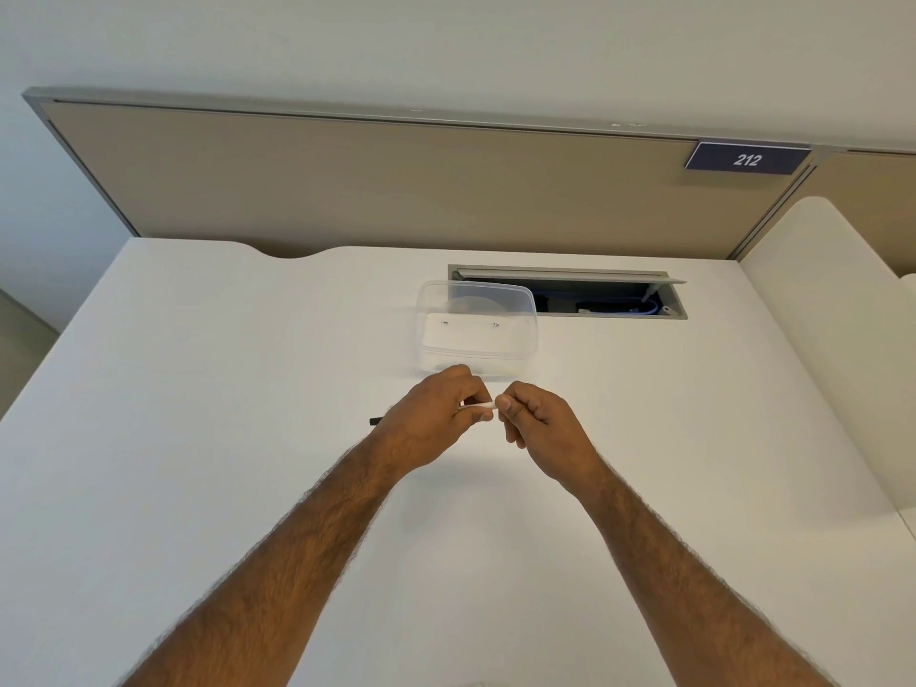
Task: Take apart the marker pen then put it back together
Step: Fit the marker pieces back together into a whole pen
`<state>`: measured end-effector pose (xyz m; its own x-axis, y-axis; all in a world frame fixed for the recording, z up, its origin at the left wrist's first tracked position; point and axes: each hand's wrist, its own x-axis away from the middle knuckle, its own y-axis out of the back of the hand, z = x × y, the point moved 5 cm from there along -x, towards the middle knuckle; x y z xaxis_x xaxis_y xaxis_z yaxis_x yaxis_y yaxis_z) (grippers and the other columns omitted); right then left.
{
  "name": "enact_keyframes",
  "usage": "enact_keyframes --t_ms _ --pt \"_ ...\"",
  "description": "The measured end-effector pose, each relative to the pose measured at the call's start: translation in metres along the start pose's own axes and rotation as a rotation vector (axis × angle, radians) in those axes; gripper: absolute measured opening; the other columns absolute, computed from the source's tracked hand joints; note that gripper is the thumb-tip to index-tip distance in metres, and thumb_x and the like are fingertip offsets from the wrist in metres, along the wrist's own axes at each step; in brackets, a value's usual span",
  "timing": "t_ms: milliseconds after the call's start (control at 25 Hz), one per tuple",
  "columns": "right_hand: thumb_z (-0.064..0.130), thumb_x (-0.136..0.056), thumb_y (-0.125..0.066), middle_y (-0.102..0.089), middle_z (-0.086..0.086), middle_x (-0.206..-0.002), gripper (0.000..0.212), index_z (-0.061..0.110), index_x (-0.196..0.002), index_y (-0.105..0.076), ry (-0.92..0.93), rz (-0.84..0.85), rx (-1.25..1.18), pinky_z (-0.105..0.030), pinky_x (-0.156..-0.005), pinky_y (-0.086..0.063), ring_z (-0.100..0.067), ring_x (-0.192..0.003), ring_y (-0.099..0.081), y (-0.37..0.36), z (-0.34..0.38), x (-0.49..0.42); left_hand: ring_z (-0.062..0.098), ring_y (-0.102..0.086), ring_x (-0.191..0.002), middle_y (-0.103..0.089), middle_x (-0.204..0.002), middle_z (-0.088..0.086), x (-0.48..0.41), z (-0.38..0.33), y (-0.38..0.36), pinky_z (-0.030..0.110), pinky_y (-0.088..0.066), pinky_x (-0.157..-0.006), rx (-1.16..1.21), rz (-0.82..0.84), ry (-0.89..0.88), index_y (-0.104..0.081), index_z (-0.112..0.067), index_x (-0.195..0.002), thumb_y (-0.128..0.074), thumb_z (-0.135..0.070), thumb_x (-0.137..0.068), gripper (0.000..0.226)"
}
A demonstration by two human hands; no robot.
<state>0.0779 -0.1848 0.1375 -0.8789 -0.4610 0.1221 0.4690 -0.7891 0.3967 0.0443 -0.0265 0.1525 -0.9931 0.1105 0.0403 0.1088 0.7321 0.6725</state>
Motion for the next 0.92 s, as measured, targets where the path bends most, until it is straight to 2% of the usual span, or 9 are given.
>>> enact_keyframes --t_ms 120,200,360,520,640,760,920 --pt "0.019 -0.102 -0.053 -0.059 -0.002 -0.062 0.027 0.009 -0.078 -0.059 -0.011 -0.045 -0.034 -0.023 -0.057 -0.044 -0.01 -0.057 -0.05 0.006 0.001 0.001 0.005 -0.054 -0.079 -0.058 -0.087 -0.011 -0.004 0.009 0.003 0.023 -0.045 -0.073 0.029 0.153 0.082 -0.072 -0.02 -0.105 -0.053 -0.032 -0.103 0.023" --pt "0.018 -0.102 -0.054 -0.06 -0.003 -0.062 0.026 0.007 -0.079 -0.059 -0.017 -0.043 -0.035 -0.024 -0.057 -0.044 -0.013 -0.057 -0.05 0.007 0.0 0.002 0.006 -0.054 -0.076 -0.06 -0.085 -0.011 -0.004 0.015 0.005 0.023 -0.044 -0.071 0.01 0.2 0.125 -0.073 -0.021 -0.099 -0.053 -0.026 -0.103 0.021" --pt "0.019 -0.102 -0.054 -0.058 -0.005 -0.06 0.03 0.002 -0.078 -0.057 -0.032 -0.056 -0.072 -0.026 -0.056 -0.041 -0.015 -0.057 -0.047 0.006 0.001 0.003 0.007 -0.053 -0.07 -0.059 -0.081 -0.009 -0.005 0.014 0.008 0.025 -0.043 -0.066 0.023 0.097 0.102 -0.069 -0.022 -0.086 -0.065 -0.024 -0.096 0.011" --pt "0.025 -0.103 -0.053 -0.057 -0.008 -0.058 0.036 0.002 -0.075 -0.055 -0.037 -0.05 -0.097 -0.028 -0.053 -0.038 -0.018 -0.055 -0.045 0.005 0.004 0.003 0.014 -0.054 -0.077 -0.057 -0.083 -0.008 -0.004 0.009 0.009 0.036 -0.048 -0.069 -0.104 0.007 0.037 -0.06 -0.025 -0.083 -0.07 -0.03 -0.091 0.014" --pt "0.029 -0.103 -0.052 -0.057 -0.007 -0.056 0.039 0.004 -0.074 -0.057 -0.037 -0.058 -0.095 -0.027 -0.052 -0.038 -0.016 -0.053 -0.045 0.007 0.005 0.002 0.013 -0.056 -0.08 -0.058 -0.087 -0.009 -0.004 0.007 0.005 0.036 -0.049 -0.072 -0.055 0.03 0.03 -0.062 -0.027 -0.087 -0.065 -0.038 -0.094 0.014" --pt "0.027 -0.101 -0.056 -0.06 -0.005 -0.06 0.032 0.005 -0.079 -0.061 -0.033 -0.079 -0.065 -0.025 -0.053 -0.042 -0.013 -0.053 -0.048 0.013 0.005 -0.001 0.016 -0.059 -0.084 -0.062 -0.09 -0.005 -0.003 0.009 0.002 0.042 -0.052 -0.08 -0.033 0.063 0.026 -0.068 -0.021 -0.095 -0.054 -0.033 -0.102 0.02" --pt "0.019 -0.099 -0.058 -0.064 -0.001 -0.069 0.018 0.014 -0.082 -0.061 -0.026 -0.082 -0.03 -0.018 -0.058 -0.044 -0.01 -0.059 -0.053 0.013 0.001 -0.002 0.015 -0.057 -0.08 -0.06 -0.086 -0.007 -0.003 0.008 0.005 0.045 -0.053 -0.076 -0.086 0.029 0.062 -0.066 -0.024 -0.09 -0.058 -0.03 -0.099 0.014"
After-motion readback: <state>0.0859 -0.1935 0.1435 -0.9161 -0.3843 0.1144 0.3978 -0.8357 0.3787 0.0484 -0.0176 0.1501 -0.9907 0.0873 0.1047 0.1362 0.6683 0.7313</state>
